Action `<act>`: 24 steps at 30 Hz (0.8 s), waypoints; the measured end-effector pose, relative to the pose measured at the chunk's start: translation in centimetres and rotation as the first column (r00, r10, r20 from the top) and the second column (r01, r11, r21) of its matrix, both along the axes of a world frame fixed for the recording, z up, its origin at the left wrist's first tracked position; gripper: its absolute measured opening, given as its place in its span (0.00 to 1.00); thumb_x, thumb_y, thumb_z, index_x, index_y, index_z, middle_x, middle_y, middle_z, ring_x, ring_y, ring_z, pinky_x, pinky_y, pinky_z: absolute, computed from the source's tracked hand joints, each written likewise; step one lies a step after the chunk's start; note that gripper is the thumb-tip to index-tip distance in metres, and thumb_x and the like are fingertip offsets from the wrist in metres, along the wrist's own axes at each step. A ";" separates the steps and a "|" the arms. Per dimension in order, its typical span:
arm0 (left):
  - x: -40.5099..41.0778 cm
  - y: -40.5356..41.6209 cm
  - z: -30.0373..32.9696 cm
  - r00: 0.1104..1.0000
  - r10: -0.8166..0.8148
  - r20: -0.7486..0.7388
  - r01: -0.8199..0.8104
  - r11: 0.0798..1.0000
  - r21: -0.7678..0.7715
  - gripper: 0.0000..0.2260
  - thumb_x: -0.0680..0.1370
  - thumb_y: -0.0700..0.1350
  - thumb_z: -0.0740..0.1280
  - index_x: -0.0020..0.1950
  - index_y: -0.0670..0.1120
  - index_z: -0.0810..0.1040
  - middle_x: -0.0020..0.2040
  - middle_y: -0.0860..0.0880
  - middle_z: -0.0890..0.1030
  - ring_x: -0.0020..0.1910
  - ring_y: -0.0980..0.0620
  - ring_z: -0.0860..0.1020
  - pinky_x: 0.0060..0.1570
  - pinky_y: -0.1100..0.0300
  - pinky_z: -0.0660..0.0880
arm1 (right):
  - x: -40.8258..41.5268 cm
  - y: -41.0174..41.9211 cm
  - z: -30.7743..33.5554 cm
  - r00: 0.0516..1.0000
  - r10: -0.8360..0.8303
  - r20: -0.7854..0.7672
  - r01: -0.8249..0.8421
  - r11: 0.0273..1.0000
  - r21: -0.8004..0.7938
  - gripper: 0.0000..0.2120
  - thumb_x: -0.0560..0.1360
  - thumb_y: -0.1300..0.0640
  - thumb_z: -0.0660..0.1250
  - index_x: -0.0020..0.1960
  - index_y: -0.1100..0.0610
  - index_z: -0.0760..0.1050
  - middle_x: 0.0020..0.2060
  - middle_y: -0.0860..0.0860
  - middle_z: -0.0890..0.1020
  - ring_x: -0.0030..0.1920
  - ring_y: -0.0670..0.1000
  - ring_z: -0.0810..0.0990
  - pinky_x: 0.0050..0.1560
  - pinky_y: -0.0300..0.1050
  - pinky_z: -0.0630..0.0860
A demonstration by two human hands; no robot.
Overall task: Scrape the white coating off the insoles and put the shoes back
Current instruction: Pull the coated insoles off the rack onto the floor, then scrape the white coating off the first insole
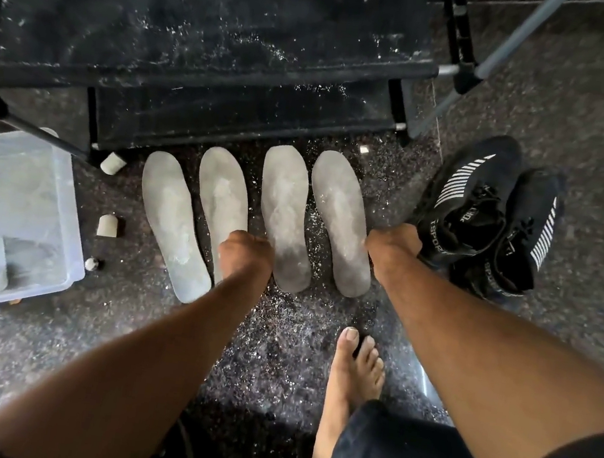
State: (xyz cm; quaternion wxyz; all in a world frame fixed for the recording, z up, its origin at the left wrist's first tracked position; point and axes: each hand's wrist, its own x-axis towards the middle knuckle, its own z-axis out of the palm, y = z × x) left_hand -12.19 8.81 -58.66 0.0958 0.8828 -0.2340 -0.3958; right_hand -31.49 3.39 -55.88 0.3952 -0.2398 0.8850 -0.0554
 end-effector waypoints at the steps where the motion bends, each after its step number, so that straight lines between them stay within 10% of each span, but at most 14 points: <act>1: 0.1 -0.2 0.1 1.000 -0.013 0.006 0.013 1.000 -0.002 0.12 0.82 0.44 0.64 0.58 0.39 0.84 0.54 0.40 0.85 0.47 0.42 0.82 0.44 0.56 0.79 | -0.1 -0.1 -0.2 1.000 -0.005 -0.017 0.005 1.000 0.007 0.13 0.76 0.60 0.69 0.58 0.63 0.78 0.55 0.57 0.82 0.54 0.57 0.82 0.53 0.48 0.81; 8: 2.4 -2.7 3.2 0.999 0.032 0.028 -0.031 0.999 -0.042 0.17 0.79 0.47 0.66 0.61 0.37 0.82 0.59 0.36 0.83 0.56 0.36 0.83 0.56 0.49 0.81 | 3.1 -1.4 1.5 0.989 0.142 0.032 -0.136 0.982 -0.129 0.05 0.76 0.65 0.70 0.52 0.63 0.81 0.48 0.55 0.85 0.39 0.48 0.82 0.19 0.28 0.66; 14: 6.6 -3.0 2.8 0.993 0.107 -0.053 -0.113 0.986 -0.120 0.19 0.68 0.50 0.60 0.48 0.42 0.84 0.46 0.41 0.86 0.45 0.39 0.86 0.47 0.46 0.85 | 6.4 -2.8 6.4 0.953 0.191 0.235 -0.116 0.947 -0.299 0.04 0.73 0.68 0.71 0.45 0.62 0.83 0.41 0.54 0.85 0.38 0.50 0.82 0.43 0.40 0.81; 24: 12.5 2.1 17.0 0.986 0.128 -0.104 -0.153 0.945 -0.289 0.16 0.67 0.49 0.62 0.42 0.41 0.84 0.41 0.41 0.86 0.43 0.38 0.85 0.46 0.43 0.85 | 14.1 -1.4 15.2 0.898 0.357 0.257 -0.226 0.875 -0.428 0.06 0.67 0.67 0.73 0.34 0.58 0.82 0.33 0.57 0.85 0.32 0.53 0.81 0.39 0.54 0.83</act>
